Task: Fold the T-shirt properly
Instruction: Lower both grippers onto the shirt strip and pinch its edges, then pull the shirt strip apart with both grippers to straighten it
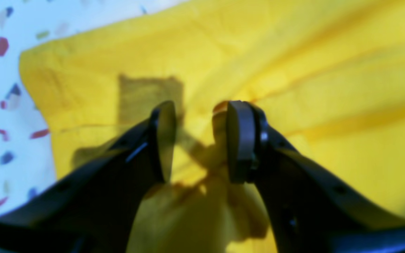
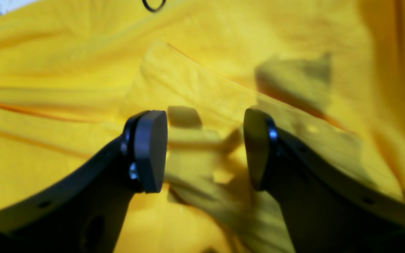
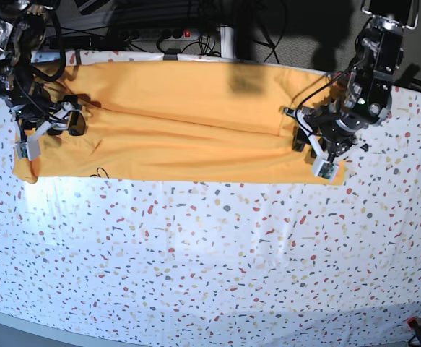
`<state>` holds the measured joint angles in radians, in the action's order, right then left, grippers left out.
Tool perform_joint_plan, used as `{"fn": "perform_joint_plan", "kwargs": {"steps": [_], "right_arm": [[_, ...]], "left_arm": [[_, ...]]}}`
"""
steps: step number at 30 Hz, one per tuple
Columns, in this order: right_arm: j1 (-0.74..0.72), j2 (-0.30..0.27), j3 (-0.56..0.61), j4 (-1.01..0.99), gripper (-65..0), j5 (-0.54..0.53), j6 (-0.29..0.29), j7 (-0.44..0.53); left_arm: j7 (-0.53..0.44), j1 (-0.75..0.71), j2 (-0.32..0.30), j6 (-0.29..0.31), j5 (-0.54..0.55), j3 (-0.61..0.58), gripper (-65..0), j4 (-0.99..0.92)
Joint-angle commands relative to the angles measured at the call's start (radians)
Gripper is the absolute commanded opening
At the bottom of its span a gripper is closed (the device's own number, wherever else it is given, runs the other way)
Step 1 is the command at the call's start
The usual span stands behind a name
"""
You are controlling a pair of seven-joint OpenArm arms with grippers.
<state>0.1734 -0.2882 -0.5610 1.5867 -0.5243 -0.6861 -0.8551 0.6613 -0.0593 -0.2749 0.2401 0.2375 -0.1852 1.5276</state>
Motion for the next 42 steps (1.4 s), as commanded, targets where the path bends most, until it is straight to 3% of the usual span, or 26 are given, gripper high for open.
{"fn": "perform_joint_plan", "kwargs": {"steps": [1,5,15,22,28,35,40,42], "right_arm": [[-0.008,-0.014,0.004,-0.011,-31.0,-0.001,-0.012,0.031],[-0.056,-0.014,0.009,-0.11,-31.0,0.053,-0.012,0.07],[-0.306,-0.015,0.009,-0.324,-31.0,0.109,-0.012,0.082],[-0.4,-0.015,0.009,-0.361,-31.0,0.11,-0.012,0.083],[-0.411,-0.039,0.009,-0.358,-31.0,0.041,-0.012,0.068],[-0.411,-0.096,0.009,-0.343,-31.0,-0.084,-0.012,0.059],[-0.412,-0.14,0.009,-0.309,-30.9,-0.142,-0.012,-0.039],[-0.412,-0.157,0.009,-0.306,-30.9,-0.167,-0.012,-0.092]], "left_arm": [[0.008,0.01,0.011,0.0,-0.023,0.001,-41.4,-0.027],[-0.027,0.036,0.044,0.001,-0.085,0.001,-41.4,-0.122],[-0.111,0.165,0.044,0.0,-0.122,0.001,-41.4,-0.298],[-0.109,0.282,0.044,0.0,-0.133,0.001,-41.4,-0.343],[-0.023,0.358,0.044,0.0,-0.093,0.001,-41.3,-0.333],[-0.006,0.418,0.039,0.0,-0.036,0.001,-41.3,-0.21],[0.121,0.483,0.039,-0.003,-0.064,0.001,-25.4,-0.158],[0.142,0.497,0.038,-0.004,-0.144,0.002,-23.8,-0.161]]}}
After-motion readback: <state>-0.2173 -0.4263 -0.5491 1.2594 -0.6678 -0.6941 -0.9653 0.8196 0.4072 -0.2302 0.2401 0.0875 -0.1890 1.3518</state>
